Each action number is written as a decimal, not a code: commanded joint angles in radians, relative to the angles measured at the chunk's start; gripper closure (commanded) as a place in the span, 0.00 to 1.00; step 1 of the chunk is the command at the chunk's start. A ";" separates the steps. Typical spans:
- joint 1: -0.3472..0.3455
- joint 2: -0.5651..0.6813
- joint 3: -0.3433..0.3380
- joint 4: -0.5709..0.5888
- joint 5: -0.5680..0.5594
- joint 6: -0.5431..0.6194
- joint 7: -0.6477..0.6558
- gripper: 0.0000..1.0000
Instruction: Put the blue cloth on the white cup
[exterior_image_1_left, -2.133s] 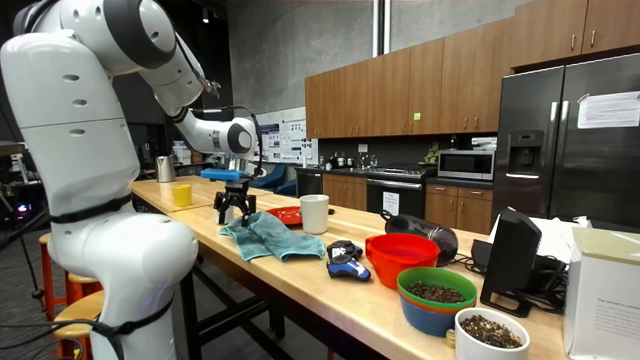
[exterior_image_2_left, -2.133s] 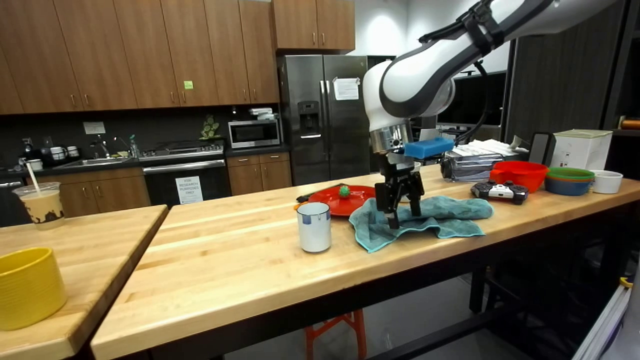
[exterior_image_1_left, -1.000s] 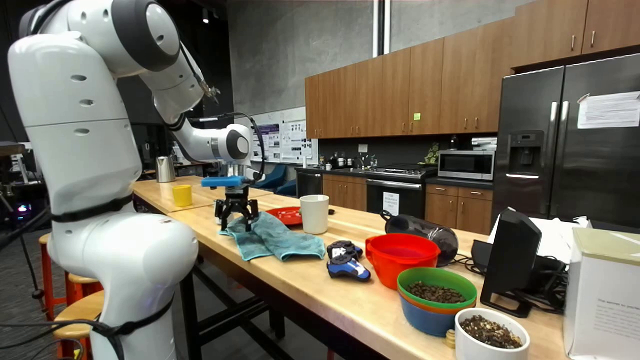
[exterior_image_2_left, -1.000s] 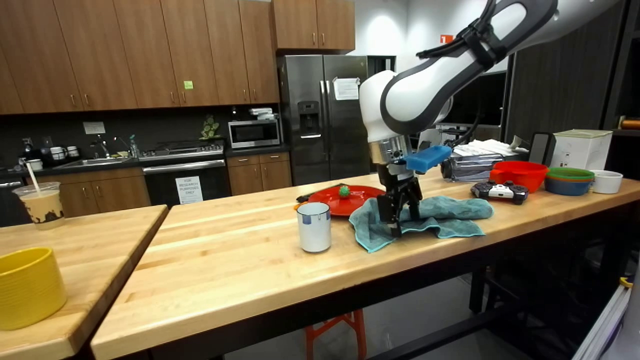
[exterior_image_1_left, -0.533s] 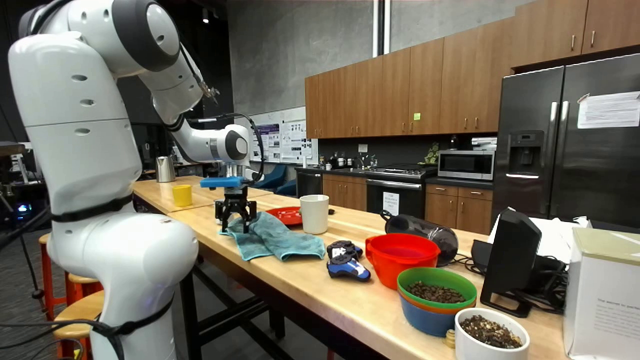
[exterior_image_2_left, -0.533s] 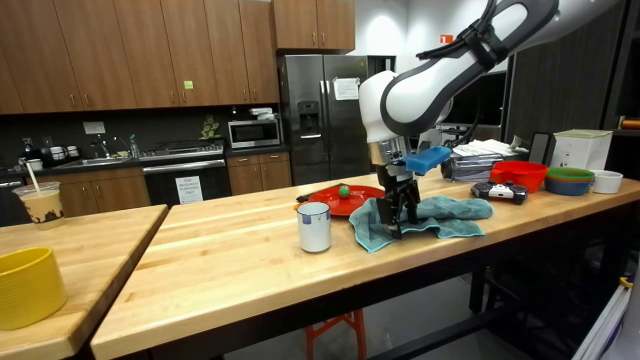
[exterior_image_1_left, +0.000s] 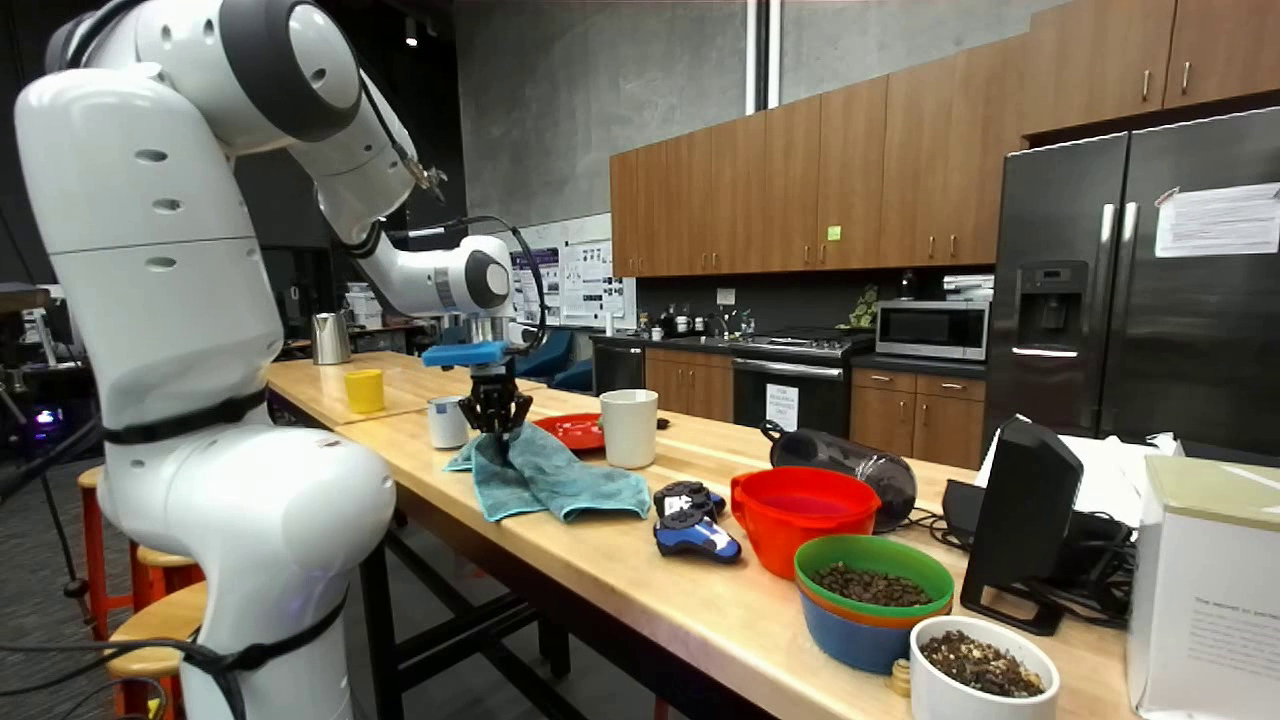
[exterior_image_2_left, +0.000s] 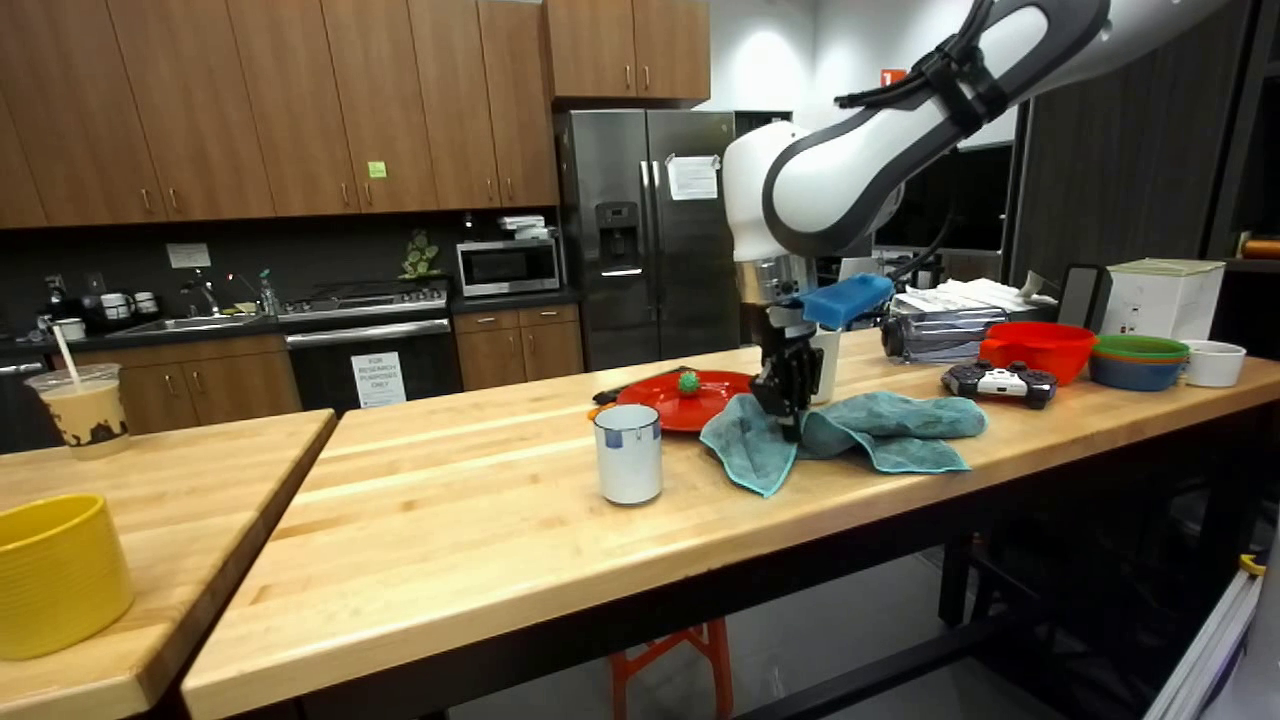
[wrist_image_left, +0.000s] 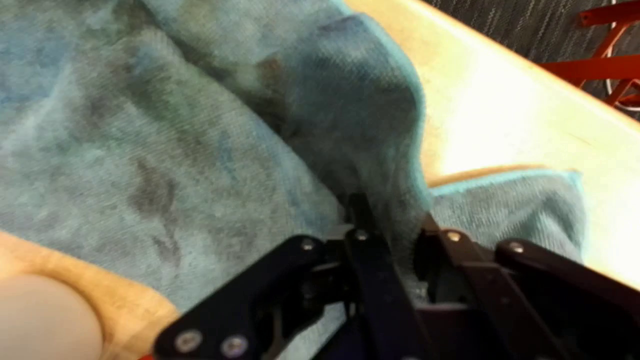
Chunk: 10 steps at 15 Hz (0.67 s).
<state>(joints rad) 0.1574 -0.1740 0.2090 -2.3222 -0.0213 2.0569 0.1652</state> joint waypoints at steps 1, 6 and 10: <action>-0.028 -0.019 -0.038 0.071 -0.019 -0.005 -0.009 1.00; -0.085 -0.018 -0.090 0.227 -0.052 0.010 0.007 0.99; -0.121 -0.010 -0.117 0.316 -0.088 0.032 0.020 0.99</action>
<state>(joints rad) 0.0540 -0.1841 0.1061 -2.0570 -0.0766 2.0797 0.1668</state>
